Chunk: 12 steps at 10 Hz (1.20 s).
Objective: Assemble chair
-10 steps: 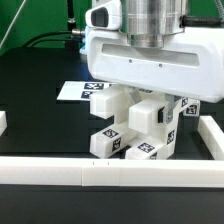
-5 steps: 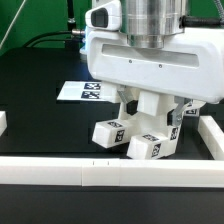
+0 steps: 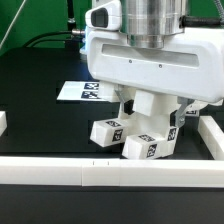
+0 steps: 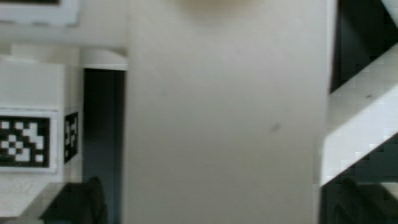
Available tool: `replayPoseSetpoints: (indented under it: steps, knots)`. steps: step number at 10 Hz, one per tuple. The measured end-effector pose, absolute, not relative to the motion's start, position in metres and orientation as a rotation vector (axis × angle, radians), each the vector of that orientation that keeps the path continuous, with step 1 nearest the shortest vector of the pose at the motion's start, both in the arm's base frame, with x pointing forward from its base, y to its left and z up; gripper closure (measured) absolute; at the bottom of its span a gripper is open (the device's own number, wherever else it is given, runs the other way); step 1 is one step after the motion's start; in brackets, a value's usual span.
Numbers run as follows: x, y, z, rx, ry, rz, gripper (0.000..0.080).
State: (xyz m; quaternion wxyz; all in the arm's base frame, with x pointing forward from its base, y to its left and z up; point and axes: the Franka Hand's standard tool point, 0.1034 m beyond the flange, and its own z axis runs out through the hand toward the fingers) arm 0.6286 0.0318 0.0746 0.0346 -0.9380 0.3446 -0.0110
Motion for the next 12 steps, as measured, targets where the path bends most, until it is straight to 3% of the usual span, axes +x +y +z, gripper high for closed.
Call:
replayPoseSetpoints:
  steps: [4,6,12]
  knots:
    - [0.628,0.030,0.072,-2.888,1.052,-0.036,0.0151]
    - [0.631,0.031,0.060,-2.891,1.046,-0.101,0.0151]
    - [0.631,0.016,0.060,-2.933,0.951,-0.108,0.0151]
